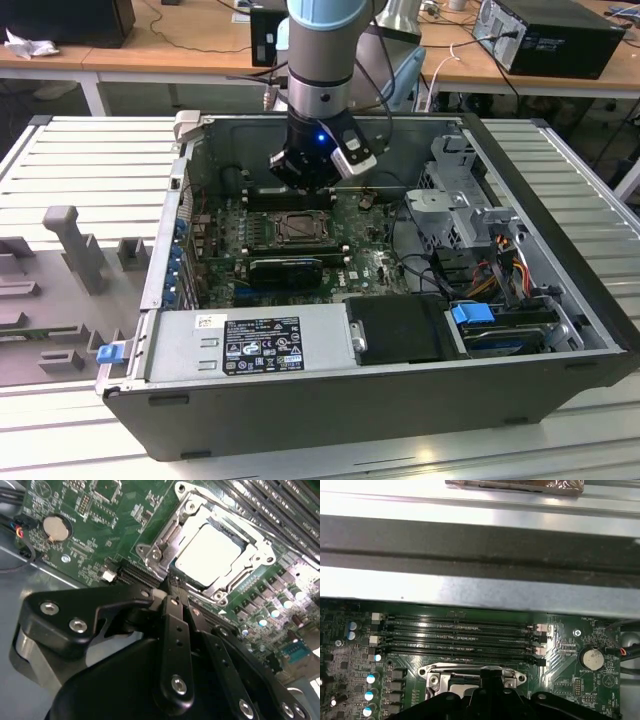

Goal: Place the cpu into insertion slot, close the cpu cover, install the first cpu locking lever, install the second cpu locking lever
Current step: 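Install the second cpu locking lever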

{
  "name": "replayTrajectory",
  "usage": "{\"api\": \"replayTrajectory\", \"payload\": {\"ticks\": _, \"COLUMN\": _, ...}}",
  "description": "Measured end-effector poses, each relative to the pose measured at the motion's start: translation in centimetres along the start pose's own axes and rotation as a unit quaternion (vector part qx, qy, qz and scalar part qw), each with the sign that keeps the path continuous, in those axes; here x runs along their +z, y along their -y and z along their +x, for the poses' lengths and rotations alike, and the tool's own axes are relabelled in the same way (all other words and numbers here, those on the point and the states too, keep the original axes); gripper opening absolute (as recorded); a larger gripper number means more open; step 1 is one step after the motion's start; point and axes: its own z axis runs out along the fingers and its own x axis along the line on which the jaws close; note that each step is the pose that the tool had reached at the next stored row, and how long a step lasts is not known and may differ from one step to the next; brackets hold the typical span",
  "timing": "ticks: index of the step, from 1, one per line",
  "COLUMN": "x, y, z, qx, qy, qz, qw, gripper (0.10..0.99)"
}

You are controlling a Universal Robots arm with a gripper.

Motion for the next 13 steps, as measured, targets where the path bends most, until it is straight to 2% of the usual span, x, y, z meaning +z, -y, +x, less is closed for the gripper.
{"api": "replayTrajectory", "payload": {"ticks": 13, "x": -0.10, "y": 1.08, "z": 0.07, "qx": 0.000, "qy": 0.0000, "qz": 0.0000, "qw": 1.0000, "gripper": 0.106}}
